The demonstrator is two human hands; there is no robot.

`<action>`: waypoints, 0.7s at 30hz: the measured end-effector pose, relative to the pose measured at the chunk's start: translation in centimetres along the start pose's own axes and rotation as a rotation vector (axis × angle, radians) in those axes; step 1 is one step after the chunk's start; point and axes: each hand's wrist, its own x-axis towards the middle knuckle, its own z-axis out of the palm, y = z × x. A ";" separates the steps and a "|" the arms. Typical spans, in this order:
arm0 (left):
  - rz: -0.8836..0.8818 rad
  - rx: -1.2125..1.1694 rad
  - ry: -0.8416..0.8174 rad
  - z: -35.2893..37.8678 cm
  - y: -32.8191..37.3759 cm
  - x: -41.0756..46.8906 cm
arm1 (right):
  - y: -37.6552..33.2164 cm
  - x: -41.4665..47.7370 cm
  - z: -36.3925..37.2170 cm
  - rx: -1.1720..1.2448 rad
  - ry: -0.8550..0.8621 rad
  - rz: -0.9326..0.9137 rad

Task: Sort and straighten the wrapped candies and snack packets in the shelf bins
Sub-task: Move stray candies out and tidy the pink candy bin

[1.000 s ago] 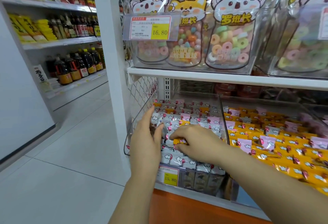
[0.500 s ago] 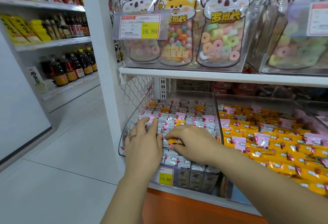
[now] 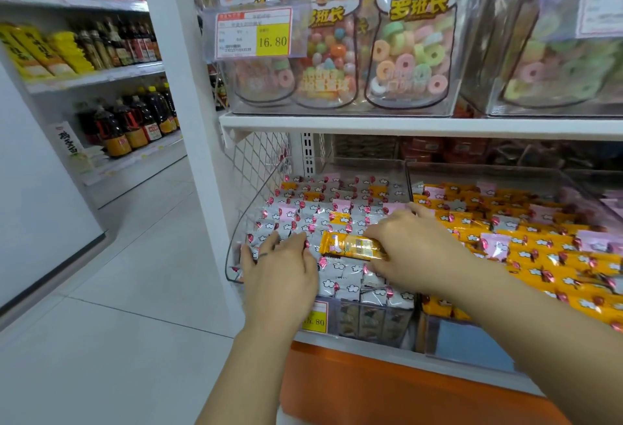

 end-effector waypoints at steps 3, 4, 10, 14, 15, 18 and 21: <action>0.062 -0.202 0.198 0.0 0.7 -0.6 | 0.4 -0.6 0.0 0.100 0.050 -0.008; 0.071 -0.308 0.212 -0.2 1.0 -0.8 | 0.4 -0.7 0.0 0.165 0.093 -0.015; 0.168 -0.660 0.078 -0.8 2.9 -2.3 | 0.9 -2.9 -1.1 0.545 0.226 -0.099; 0.248 -0.756 0.084 -1.4 5.1 -3.5 | 2.4 -5.6 -1.9 0.604 0.312 -0.072; 0.248 -0.789 0.092 -1.4 5.9 -3.8 | 3.0 -6.3 -2.1 0.627 0.343 -0.035; 0.238 -0.865 0.068 -0.9 8.7 -4.5 | 5.1 -8.8 -2.4 0.747 0.369 0.117; 0.242 -0.916 0.019 -0.2 11.6 -5.2 | 7.4 -11.2 -2.2 0.971 0.357 0.230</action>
